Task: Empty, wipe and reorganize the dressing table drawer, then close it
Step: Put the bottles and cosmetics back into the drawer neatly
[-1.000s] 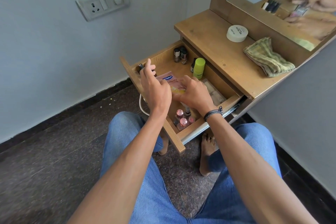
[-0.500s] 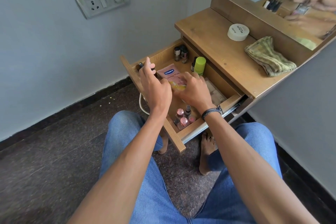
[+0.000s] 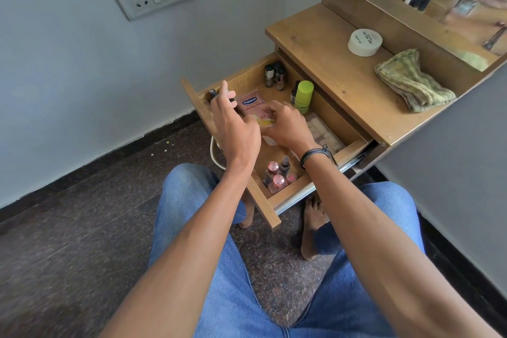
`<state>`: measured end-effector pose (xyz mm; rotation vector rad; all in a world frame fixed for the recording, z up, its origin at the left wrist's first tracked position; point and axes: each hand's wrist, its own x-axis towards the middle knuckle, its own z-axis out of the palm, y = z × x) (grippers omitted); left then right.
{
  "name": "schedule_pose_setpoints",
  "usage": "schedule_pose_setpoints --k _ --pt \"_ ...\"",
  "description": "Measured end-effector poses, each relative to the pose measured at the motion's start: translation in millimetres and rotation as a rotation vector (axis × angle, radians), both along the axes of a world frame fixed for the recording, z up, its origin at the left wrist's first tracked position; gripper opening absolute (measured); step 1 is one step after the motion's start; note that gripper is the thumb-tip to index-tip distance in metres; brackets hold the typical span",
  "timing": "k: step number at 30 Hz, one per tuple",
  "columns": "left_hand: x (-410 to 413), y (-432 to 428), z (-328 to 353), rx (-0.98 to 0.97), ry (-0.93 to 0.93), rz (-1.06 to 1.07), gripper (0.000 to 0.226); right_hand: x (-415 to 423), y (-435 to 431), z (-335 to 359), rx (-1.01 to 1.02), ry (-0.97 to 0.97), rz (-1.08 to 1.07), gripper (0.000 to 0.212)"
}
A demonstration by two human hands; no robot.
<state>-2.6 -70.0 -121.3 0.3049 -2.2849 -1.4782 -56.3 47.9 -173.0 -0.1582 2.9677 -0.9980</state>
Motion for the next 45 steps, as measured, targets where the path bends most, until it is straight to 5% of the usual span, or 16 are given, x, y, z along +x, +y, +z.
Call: schedule_pose_setpoints --k 12,20,24,36,39,43,45 --pt "2 0 -1 0.026 0.004 -0.016 0.076 3 8 2 -0.167 -0.048 0.003 0.050" --pt "2 -1 0 0.076 0.024 -0.004 0.075 5 15 12 -0.318 0.066 -0.161 0.014" --pt "2 -2 0 0.113 0.054 0.009 0.076 12 21 26 -0.400 0.099 -0.239 0.019" --pt "0 -2 -1 -0.002 0.013 -0.037 0.070 25 81 92 -0.391 0.478 -0.452 0.019" --pt "3 0 3 0.132 0.016 -0.011 0.073 27 71 88 -0.267 0.453 -0.304 0.019" --pt "5 -2 5 0.210 0.062 0.030 0.071 31 29 53 0.020 0.139 0.153 0.013" --pt "7 -2 6 0.250 0.090 0.048 0.069 34 15 33 0.139 -0.004 0.243 0.034"
